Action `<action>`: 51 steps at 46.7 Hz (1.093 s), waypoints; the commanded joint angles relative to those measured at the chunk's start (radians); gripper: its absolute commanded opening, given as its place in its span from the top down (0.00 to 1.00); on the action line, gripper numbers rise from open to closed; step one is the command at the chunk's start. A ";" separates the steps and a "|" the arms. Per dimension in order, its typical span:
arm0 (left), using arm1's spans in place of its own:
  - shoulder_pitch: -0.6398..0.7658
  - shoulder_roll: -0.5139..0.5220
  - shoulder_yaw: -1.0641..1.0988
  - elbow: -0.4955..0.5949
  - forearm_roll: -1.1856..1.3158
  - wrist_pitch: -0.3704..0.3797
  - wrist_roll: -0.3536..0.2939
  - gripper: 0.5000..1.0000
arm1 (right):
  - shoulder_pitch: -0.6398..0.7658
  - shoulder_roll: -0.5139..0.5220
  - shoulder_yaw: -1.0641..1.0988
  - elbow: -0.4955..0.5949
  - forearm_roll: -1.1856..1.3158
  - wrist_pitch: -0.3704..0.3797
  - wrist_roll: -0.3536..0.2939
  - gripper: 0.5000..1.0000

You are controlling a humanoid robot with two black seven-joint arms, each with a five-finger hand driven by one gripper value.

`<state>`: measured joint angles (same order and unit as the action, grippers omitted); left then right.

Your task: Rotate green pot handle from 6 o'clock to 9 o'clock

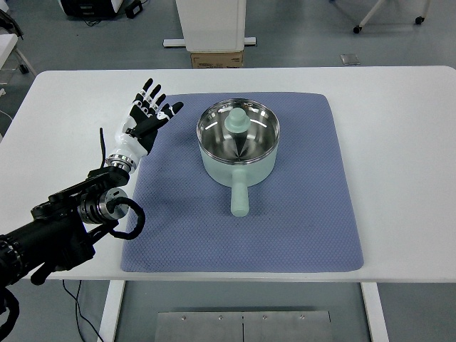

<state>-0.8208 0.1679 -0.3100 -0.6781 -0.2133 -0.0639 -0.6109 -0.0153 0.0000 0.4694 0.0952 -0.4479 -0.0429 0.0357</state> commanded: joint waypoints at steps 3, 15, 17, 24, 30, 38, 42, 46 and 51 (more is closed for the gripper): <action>0.002 -0.002 -0.001 -0.001 0.000 -0.002 0.000 0.00 | 0.000 0.000 0.000 0.000 0.000 0.000 0.000 0.00; 0.002 -0.001 -0.023 -0.001 0.000 -0.016 0.000 0.00 | 0.000 0.000 0.000 0.000 0.000 0.000 0.001 0.00; 0.000 -0.001 -0.031 -0.001 0.002 -0.019 0.000 0.00 | 0.000 0.000 0.000 0.000 0.000 0.000 0.000 0.00; 0.000 0.010 -0.041 -0.001 0.012 -0.071 0.000 0.00 | 0.000 0.000 0.000 0.000 0.000 0.000 0.000 0.00; 0.000 0.027 -0.067 -0.001 0.044 -0.100 0.000 0.00 | 0.000 0.000 0.000 0.000 0.000 0.000 0.000 0.00; -0.001 0.045 -0.089 -0.003 0.084 -0.146 0.000 0.00 | 0.000 0.000 0.000 0.000 0.000 0.000 0.000 0.00; -0.006 0.055 -0.097 -0.005 0.089 -0.171 0.000 0.00 | 0.000 0.000 0.000 0.000 0.000 0.000 0.000 0.00; -0.012 0.059 -0.103 -0.005 0.091 -0.195 0.000 0.00 | 0.000 0.000 0.000 0.001 0.000 0.000 0.001 0.00; -0.018 0.064 -0.109 -0.005 0.113 -0.218 0.000 0.00 | 0.000 0.000 0.000 0.000 0.000 0.000 0.000 0.00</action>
<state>-0.8350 0.2292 -0.4160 -0.6827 -0.1157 -0.2697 -0.6109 -0.0153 0.0000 0.4694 0.0953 -0.4479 -0.0429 0.0360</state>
